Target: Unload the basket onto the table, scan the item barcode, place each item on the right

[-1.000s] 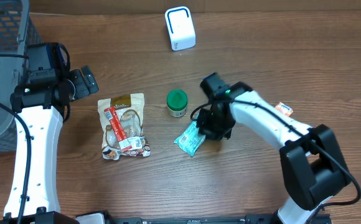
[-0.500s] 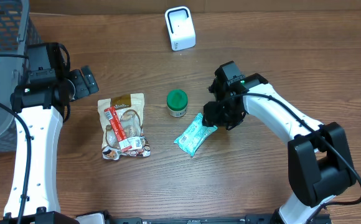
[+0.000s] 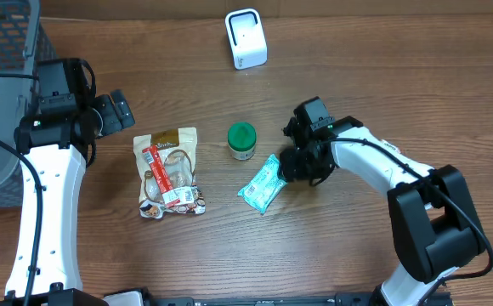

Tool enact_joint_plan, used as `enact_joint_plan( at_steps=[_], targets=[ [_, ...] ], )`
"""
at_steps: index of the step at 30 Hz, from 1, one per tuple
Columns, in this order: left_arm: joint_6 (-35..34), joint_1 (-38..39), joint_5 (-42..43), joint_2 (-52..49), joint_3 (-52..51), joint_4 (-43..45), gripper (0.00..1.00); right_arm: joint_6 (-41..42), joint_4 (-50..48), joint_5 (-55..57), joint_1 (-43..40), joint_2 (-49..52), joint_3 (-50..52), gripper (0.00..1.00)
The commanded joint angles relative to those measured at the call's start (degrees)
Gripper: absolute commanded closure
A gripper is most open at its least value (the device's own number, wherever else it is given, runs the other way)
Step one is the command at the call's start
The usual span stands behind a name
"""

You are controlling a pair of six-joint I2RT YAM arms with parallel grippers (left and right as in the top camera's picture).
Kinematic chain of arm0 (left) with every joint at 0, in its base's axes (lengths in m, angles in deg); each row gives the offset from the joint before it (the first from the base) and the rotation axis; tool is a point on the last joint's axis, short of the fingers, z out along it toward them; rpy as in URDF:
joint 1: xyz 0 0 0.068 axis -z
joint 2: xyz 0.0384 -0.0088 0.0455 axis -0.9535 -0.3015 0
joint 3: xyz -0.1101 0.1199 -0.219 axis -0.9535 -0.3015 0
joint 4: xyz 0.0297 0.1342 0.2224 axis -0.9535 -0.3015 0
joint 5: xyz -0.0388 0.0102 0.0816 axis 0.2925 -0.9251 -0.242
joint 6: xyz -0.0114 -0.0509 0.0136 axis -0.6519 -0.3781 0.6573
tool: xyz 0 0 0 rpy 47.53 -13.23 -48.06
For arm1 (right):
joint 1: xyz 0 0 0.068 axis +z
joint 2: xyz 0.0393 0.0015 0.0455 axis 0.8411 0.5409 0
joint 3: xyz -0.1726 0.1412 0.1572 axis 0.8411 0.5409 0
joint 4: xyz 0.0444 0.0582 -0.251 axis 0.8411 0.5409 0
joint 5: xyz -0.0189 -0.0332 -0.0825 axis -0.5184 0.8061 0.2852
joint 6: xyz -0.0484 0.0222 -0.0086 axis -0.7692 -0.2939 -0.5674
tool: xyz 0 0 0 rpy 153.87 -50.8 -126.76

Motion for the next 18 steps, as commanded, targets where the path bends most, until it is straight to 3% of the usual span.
enact_joint_plan(
  at_steps=[1, 3, 13, 18],
  targets=[
    [0.9, -0.2, -0.3, 0.3, 0.9, 0.1, 0.00, -0.3, -3.2, 0.2, 0.3, -0.3, 3.8, 0.55],
    [0.9, -0.2, -0.3, 0.3, 0.9, 0.1, 0.00, -0.3, -3.3, 0.2, 0.3, -0.3, 4.3, 0.61],
    [0.9, -0.2, -0.3, 0.3, 0.9, 0.1, 0.00, -0.3, -2.8, 0.0, 0.3, -0.3, 4.3, 0.62],
    [0.9, -0.2, -0.3, 0.3, 0.9, 0.1, 0.00, -0.3, -2.7, 0.0, 0.3, -0.3, 4.3, 0.78]
  ],
)
